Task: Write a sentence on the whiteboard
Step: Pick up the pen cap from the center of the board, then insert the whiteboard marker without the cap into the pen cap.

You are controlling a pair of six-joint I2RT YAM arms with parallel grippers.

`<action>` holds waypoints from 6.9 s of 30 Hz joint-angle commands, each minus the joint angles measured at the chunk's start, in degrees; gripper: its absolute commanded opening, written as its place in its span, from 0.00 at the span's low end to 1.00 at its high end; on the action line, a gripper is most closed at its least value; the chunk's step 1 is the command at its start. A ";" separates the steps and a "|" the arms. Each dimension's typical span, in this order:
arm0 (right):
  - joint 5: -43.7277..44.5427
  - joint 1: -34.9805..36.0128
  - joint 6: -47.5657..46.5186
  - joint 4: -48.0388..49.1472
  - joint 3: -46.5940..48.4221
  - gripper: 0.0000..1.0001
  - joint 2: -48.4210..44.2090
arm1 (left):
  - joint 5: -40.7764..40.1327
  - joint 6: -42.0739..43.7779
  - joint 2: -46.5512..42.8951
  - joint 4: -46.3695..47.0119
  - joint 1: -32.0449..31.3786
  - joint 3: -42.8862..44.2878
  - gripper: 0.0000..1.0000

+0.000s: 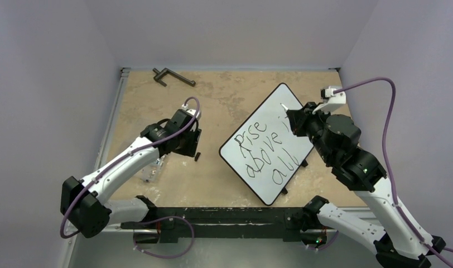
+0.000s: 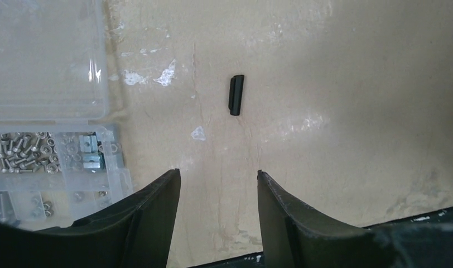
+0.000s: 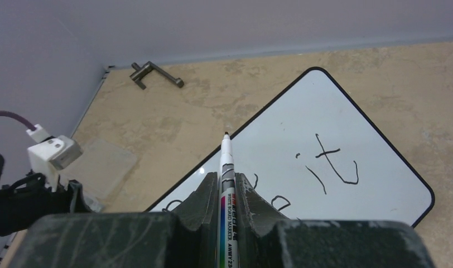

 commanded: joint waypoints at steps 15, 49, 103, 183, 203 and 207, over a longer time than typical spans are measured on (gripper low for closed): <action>-4.38 -0.27 -0.20 2.30 2.33 0.00 -1.42 | 4.88 1.99 19.79 12.97 3.99 1.61 0.41; -9.47 -0.27 1.27 9.44 -2.00 0.00 -2.13 | 12.02 -8.16 14.32 15.49 7.74 4.42 0.00; -32.35 1.28 3.97 62.79 -25.84 0.00 0.39 | 19.33 -75.59 -20.30 55.55 23.88 -11.38 0.00; -22.22 17.20 -6.60 64.90 -3.78 0.00 34.75 | 16.59 -78.76 -23.27 43.19 24.23 -11.78 0.00; -21.83 17.27 -7.29 60.61 2.06 0.00 39.92 | 18.51 -78.24 -23.30 44.60 24.23 -13.15 0.00; -21.51 17.50 -7.22 58.71 3.96 0.00 41.48 | 18.44 -76.72 -23.73 43.75 24.23 -13.14 0.00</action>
